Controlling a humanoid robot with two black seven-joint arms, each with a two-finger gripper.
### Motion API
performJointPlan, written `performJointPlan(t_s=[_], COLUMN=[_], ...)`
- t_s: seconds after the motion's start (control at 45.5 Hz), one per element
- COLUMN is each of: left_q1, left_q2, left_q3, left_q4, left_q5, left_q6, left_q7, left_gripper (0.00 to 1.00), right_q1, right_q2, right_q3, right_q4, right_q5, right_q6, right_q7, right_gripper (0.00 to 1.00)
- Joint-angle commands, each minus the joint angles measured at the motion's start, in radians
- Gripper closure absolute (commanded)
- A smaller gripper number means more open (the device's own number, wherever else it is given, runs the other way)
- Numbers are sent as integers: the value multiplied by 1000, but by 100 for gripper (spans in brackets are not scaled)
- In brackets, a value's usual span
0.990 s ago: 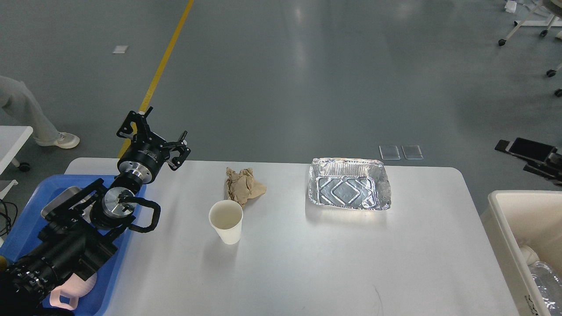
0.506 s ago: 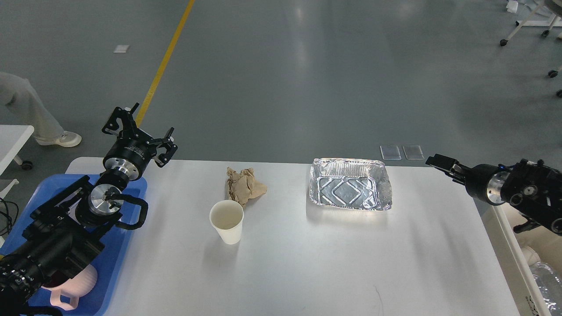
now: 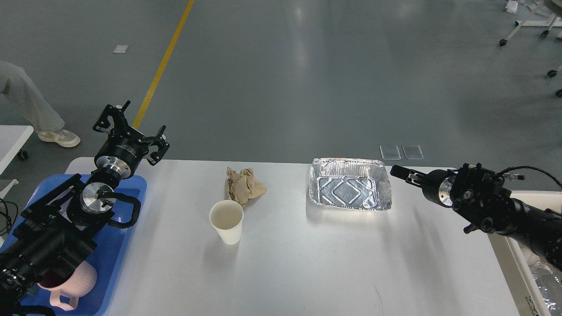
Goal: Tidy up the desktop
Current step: 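Reach the right gripper toward the near edge of the foil tray, then grasp the foil tray edge with the right gripper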
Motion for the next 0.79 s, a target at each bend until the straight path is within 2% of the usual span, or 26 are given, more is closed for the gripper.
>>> performJointPlan(t_s=[0.0,0.264,0.396,0.77], left_q1=[0,0,-2,-5], left_q2=[11,17,17,15], left_q3=[0,1,3,6], left_q4=[0,0,0,1], left_q5=[0,0,0,0], left_q6=[0,0,0,0], left_q7=[0,0,0,0], left_gripper=[2,2,2,2], right_q1=[1,-10,-22,-45], right_q2=[66,210,262,274], right_q3=[-5,-108,-169,-220], right_q4=[-45,-209,-282,-316], right_q5=[0,2,2,2], right_q6=[-17,-46,-56,-81], right_q7=[0,3,3,3], right_gripper=[0,1,10,21])
